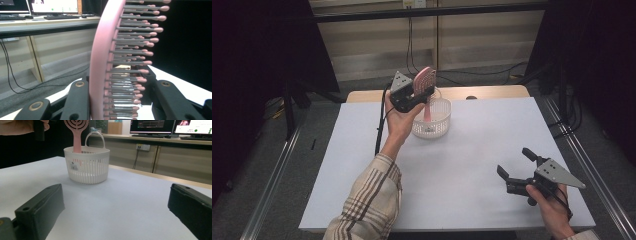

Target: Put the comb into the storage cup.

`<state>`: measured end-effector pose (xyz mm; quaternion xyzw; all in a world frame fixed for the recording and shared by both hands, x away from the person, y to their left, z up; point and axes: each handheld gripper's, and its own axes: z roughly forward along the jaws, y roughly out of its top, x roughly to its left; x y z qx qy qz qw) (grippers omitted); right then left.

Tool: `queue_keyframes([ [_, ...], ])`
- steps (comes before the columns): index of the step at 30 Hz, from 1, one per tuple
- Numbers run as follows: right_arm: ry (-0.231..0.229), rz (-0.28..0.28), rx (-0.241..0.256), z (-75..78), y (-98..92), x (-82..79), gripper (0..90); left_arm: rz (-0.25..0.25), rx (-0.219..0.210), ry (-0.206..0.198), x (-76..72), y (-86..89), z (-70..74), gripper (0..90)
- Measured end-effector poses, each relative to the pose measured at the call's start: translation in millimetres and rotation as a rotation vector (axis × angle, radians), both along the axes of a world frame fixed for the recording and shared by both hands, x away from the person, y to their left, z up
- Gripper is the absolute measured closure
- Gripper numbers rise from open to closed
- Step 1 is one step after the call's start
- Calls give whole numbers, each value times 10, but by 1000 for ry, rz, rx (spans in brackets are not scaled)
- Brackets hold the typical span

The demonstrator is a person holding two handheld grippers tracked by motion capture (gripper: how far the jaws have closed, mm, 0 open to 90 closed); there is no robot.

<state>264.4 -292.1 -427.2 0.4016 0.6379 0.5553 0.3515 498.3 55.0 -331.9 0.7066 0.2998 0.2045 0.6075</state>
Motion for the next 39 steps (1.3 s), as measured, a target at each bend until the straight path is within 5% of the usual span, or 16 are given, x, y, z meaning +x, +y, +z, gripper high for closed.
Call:
queue_keyframes([
  [39,18,18,-9,-20,6,6,4,-6,-7,64,134,41,-439,626],
])
